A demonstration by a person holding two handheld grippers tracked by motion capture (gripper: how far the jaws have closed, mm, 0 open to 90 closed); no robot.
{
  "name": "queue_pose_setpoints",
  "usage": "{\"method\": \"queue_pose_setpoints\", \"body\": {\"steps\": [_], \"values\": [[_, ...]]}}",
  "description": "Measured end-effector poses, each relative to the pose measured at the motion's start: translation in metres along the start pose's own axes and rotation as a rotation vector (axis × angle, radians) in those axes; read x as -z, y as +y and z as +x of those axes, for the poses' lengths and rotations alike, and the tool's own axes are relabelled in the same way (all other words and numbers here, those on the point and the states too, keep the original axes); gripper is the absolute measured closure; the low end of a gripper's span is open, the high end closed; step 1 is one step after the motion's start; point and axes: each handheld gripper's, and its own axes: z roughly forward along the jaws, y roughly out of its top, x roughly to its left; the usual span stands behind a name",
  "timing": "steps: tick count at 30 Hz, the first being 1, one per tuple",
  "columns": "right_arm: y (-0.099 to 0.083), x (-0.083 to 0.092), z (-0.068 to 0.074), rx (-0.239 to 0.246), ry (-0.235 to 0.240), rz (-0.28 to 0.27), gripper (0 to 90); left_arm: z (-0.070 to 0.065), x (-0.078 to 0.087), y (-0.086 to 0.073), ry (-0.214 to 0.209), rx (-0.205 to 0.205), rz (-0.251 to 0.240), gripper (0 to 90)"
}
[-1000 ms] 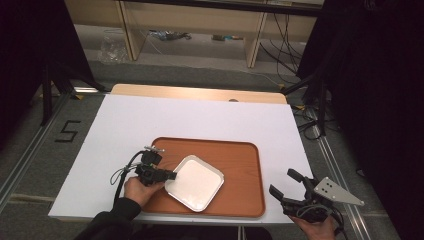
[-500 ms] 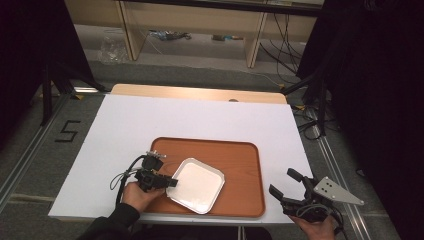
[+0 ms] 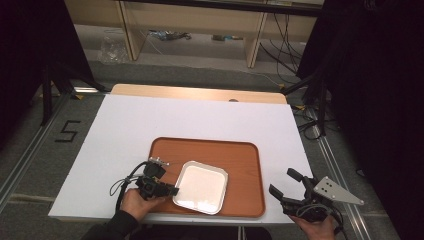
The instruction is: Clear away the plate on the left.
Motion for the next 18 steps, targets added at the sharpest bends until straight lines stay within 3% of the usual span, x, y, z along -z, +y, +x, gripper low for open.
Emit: {"method": "queue_pose_setpoints", "body": {"steps": [1, 2, 3, 5, 6, 7, 8, 9, 10, 11, 12, 16, 17, 18], "values": [[0.0, 0.0, 0.0, 0.006, -0.001, -0.009, 15.4, -0.002, -0.001, -0.001, -0.002, 0.016, -0.02, 76.3], [0.0, -0.001, 0.001, -0.021, 0.012, -0.004, 15.4, -0.002, 0.0, -0.001, 0.003, 0.003, -0.003, 76.2], [0.0, 0.0, -0.001, 0.011, 0.002, 0.003, 15.4, -0.002, 0.0, -0.002, -0.006, 0.003, -0.004, 75.9], [0.0, 0.0, 0.0, 0.007, 0.005, 0.006, 15.4, -0.003, 0.001, -0.003, -0.001, 0.002, 0.004, 75.8], [0.0, -0.001, 0.002, -0.026, 0.014, 0.001, 15.4, -0.004, 0.0, -0.003, -0.005, 0.017, -0.011, 75.3], [0.0, -0.001, -0.001, 0.012, -0.002, -0.002, 15.4, -0.004, 0.001, -0.004, -0.008, 0.003, 0.002, 75.0], [0.0, 0.0, 0.0, 0.003, 0.0, 0.01, 15.4, -0.005, 0.001, -0.005, -0.012, 0.011, -0.002, 74.7], [-0.001, -0.001, 0.002, -0.04, 0.016, 0.015, 15.4, -0.005, 0.001, -0.005, -0.012, 0.011, -0.002, 74.4], [0.0, 0.0, -0.001, 0.007, 0.004, -0.002, 15.4, -0.008, 0.001, -0.007, -0.022, 0.026, -0.012, 73.9], [0.0, -0.001, 0.0, 0.002, 0.0, -0.003, 15.4, -0.007, 0.001, -0.008, -0.029, 0.01, 0.003, 73.7], [0.0, -0.001, 0.001, -0.011, 0.005, 0.007, 15.4, -0.011, 0.0, -0.01, -0.029, 0.038, -0.02, 73.1], [0.0, -0.001, -0.001, 0.014, -0.003, -0.009, 15.4, -0.011, 0.002, -0.011, -0.035, 0.016, 0.004, 72.1], [0.0, -0.001, 0.001, -0.027, 0.016, 0.006, 15.4, -0.012, 0.002, -0.012, -0.031, 0.029, -0.001, 72.0], [-0.001, -0.001, 0.002, -0.029, 0.012, 0.011, 15.4, -0.014, 0.0, -0.013, -0.033, 0.049, -0.025, 71.9]]}}
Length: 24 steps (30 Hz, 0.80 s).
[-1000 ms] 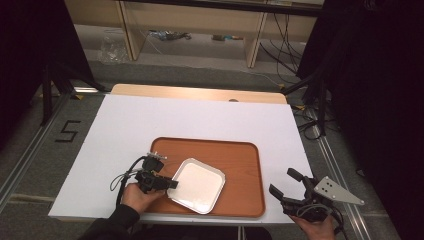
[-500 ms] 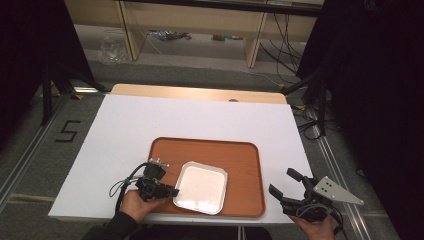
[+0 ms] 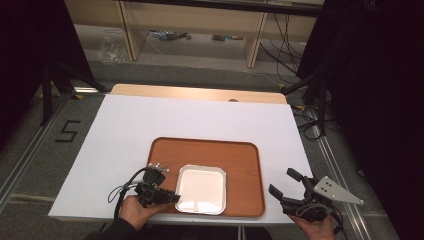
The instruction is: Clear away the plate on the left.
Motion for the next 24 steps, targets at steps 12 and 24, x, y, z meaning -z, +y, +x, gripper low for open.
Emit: {"method": "queue_pose_setpoints", "body": {"steps": [12, 24], "values": [[0.0, 0.0, 0.001, -0.015, 0.006, 0.002, 15.4, -0.004, 0.006, -0.002, 0.011, 0.02, -0.048, 48.2], [0.0, 0.0, 0.001, -0.014, 0.002, 0.006, 15.4, -0.005, 0.028, -0.002, 0.066, -0.012, -0.164, 29.5]]}}
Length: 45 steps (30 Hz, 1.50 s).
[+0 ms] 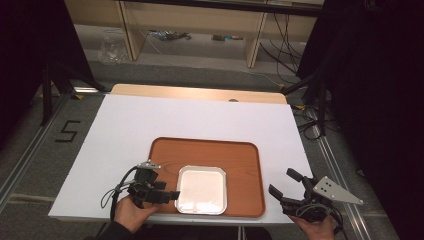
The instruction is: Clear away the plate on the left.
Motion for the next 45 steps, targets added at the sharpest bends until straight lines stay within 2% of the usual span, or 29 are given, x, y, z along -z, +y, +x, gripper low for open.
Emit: {"method": "queue_pose_setpoints", "body": {"steps": [1, 2, 3, 4, 5, 6, 7, 8, 10, 14, 15, 16, 20, 21, 22, 23, 25, 27, 33, 36, 37, 38, 41, 45], "values": [[0.0, 0.0, 0.0, 0.0, 0.001, -0.006, 15.4, -0.001, 0.002, 0.001, 0.014, -0.004, -0.036, 29.4], [0.0, 0.0, 0.0, 0.0, 0.001, -0.006, 15.4, -0.001, 0.002, 0.001, 0.014, -0.004, -0.036, 28.9], [0.0, 0.0, 0.0, 0.001, 0.0, -0.006, 15.4, -0.002, 0.006, 0.001, 0.024, -0.014, -0.076, 27.6], [0.0, 0.0, 0.0, 0.001, 0.0, -0.006, 15.4, -0.002, 0.006, 0.001, 0.024, -0.014, -0.076, 27.1], [0.0, 0.0, -0.003, 0.048, -0.019, -0.013, 15.4, -0.003, 0.008, 0.001, 0.029, -0.013, -0.097, 27.1], [0.001, 0.0, -0.004, 0.064, -0.018, -0.015, 15.4, -0.002, 0.012, 0.002, 0.037, -0.035, -0.107, 25.2], [0.001, 0.0, -0.004, 0.064, -0.018, -0.015, 15.4, -0.002, 0.012, 0.002, 0.037, -0.035, -0.107, 24.4], [0.001, 0.001, -0.003, 0.051, -0.011, -0.006, 15.4, -0.002, 0.015, 0.002, 0.032, -0.046, -0.13, 24.1], [0.0, 0.0, -0.003, 0.051, -0.01, -0.013, 15.4, -0.003, 0.018, 0.001, 0.03, -0.038, -0.165, 23.5], [0.0, 0.001, -0.003, 0.054, -0.011, -0.009, 15.4, -0.003, 0.024, 0.001, 0.021, -0.05, -0.226, 21.8], [0.0, 0.001, -0.003, 0.054, -0.011, -0.009, 15.4, -0.003, 0.024, 0.001, 0.021, -0.05, -0.226, 21.4], [0.0, 0.0, -0.001, 0.013, 0.003, 0.003, 15.4, -0.003, 0.028, 0.0, 0.024, -0.058, -0.252, 21.0], [0.0, 0.0, -0.001, 0.013, 0.003, 0.002, 15.4, -0.002, 0.033, -0.001, 0.023, -0.066, -0.273, 21.0], [0.0, 0.0, -0.003, 0.053, -0.014, -0.007, 15.4, -0.003, 0.037, -0.002, 0.031, -0.06, -0.292, 21.0], [0.0, 0.0, -0.003, 0.053, -0.014, -0.007, 15.4, -0.003, 0.037, -0.002, 0.031, -0.06, -0.292, 21.0], [0.0, 0.0, -0.001, 0.015, 0.002, 0.003, 15.4, -0.002, 0.04, -0.003, 0.043, -0.063, -0.302, 21.0], [0.0, 0.001, -0.001, 0.009, 0.007, 0.006, 15.4, -0.002, 0.043, -0.004, 0.043, -0.066, -0.317, 21.1], [0.0, 0.0, -0.003, 0.058, -0.014, -0.008, 15.4, -0.002, 0.047, -0.005, 0.052, -0.07, -0.326, 21.1], [-0.001, -0.001, -0.002, 0.041, -0.009, -0.003, 15.3, -0.001, 0.055, -0.009, 0.052, -0.092, -0.36, 21.1], [-0.001, 0.0, -0.002, 0.051, -0.011, -0.008, 15.3, -0.001, 0.059, -0.011, 0.058, -0.091, -0.378, 20.3], [-0.001, -0.001, 0.001, 0.011, 0.007, 0.005, 15.3, 0.0, 0.06, -0.012, 0.058, -0.092, -0.381, 20.3], [-0.001, 0.0, -0.001, 0.042, -0.006, 0.003, 15.3, 0.0, 0.063, -0.013, 0.064, -0.089, -0.387, 19.8], [-0.001, 0.001, 0.0, 0.031, -0.002, 0.009, 15.3, 0.001, 0.066, -0.015, 0.065, -0.107, -0.396, 18.8], [-0.001, 0.001, 0.0, 0.049, -0.003, 0.005, 15.3, 0.001, 0.068, -0.017, 0.066, -0.099, -0.399, 16.9]]}}
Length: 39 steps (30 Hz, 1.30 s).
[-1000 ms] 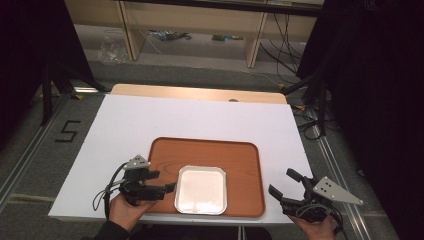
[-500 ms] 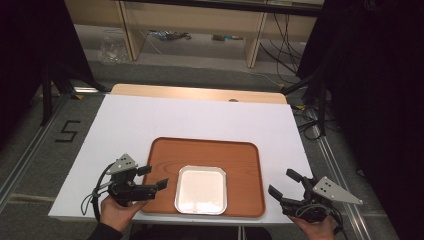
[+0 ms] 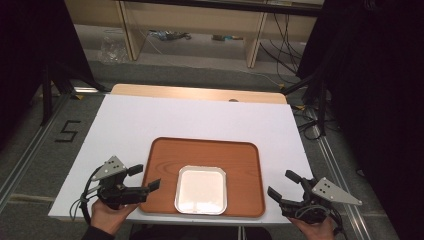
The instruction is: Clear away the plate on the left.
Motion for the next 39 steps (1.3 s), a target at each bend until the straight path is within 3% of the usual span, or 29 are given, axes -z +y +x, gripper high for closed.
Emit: {"method": "queue_pose_setpoints", "body": {"steps": [3, 7, 9, 10, 13, 14, 15, 17, 18, 19, 24, 25, 29, 30, 31, 33, 34, 36, 39], "values": [[-0.001, 0.0, 0.002, -0.02, 0.001, 0.005, 15.3, 0.0, 0.003, -0.001, 0.006, -0.01, 0.008, 16.6], [-0.001, 0.001, 0.002, -0.007, 0.007, 0.005, 15.3, 0.002, 0.007, -0.003, 0.006, -0.028, 0.023, 16.6], [-0.001, 0.001, 0.002, -0.004, 0.007, 0.007, 15.3, 0.001, 0.007, -0.004, 0.002, -0.016, 0.013, 16.6], [-0.001, 0.001, 0.002, 0.001, 0.006, 0.002, 15.3, 0.001, 0.009, -0.004, -0.012, -0.036, 0.006, 16.6], [-0.002, 0.002, 0.004, -0.021, 0.007, 0.009, 15.3, -0.001, 0.01, -0.006, -0.003, -0.025, 0.008, 16.6], [-0.002, 0.001, 0.004, -0.021, 0.029, 0.009, 15.3, -0.001, 0.01, -0.006, -0.007, -0.036, 0.009, 16.5], [-0.002, 0.001, 0.002, 0.017, 0.017, -0.011, 15.3, -0.001, 0.011, -0.006, -0.011, -0.05, 0.007, 16.0], [-0.002, 0.003, 0.003, 0.007, 0.014, 0.005, 15.3, -0.003, 0.012, -0.007, -0.001, -0.041, 0.006, 15.9], [-0.003, 0.004, 0.005, -0.02, 0.02, 0.016, 15.3, -0.002, 0.012, -0.006, -0.003, -0.053, 0.005, 15.9], [-0.003, 0.003, 0.003, 0.015, 0.018, 0.003, 15.3, -0.002, 0.012, -0.006, -0.005, -0.061, 0.006, 15.9], [-0.004, 0.006, 0.004, 0.011, 0.015, -0.001, 15.3, -0.003, 0.014, -0.007, -0.002, -0.056, 0.013, 15.9], [-0.005, 0.008, 0.005, 0.001, 0.017, 0.006, 15.3, -0.003, 0.015, -0.007, -0.007, -0.073, 0.013, 15.9], [-0.006, 0.01, 0.004, 0.013, 0.015, 0.01, 15.3, -0.004, 0.015, -0.008, -0.008, -0.059, 0.005, 15.9], [-0.007, 0.011, 0.006, -0.01, 0.01, 0.014, 15.3, -0.006, 0.015, -0.009, -0.003, -0.04, -0.004, 15.9], [-0.007, 0.011, 0.005, 0.011, 0.016, 0.009, 15.3, -0.005, 0.016, -0.009, -0.007, -0.049, -0.003, 15.9], [-0.008, 0.011, 0.005, 0.008, 0.019, 0.006, 15.3, -0.005, 0.016, -0.009, -0.012, -0.061, -0.003, 16.0], [-0.008, 0.013, 0.006, 0.015, 0.01, 0.02, 15.3, -0.006, 0.016, -0.01, -0.01, -0.044, -0.003, 16.0], [-0.008, 0.014, 0.007, 0.022, 0.006, 0.025, 15.3, -0.005, 0.016, -0.009, -0.018, -0.063, -0.005, 16.0], [-0.01, 0.014, 0.008, -0.006, 0.037, 0.028, 15.3, -0.007, 0.018, -0.01, -0.018, -0.053, -0.007, 16.0]]}}
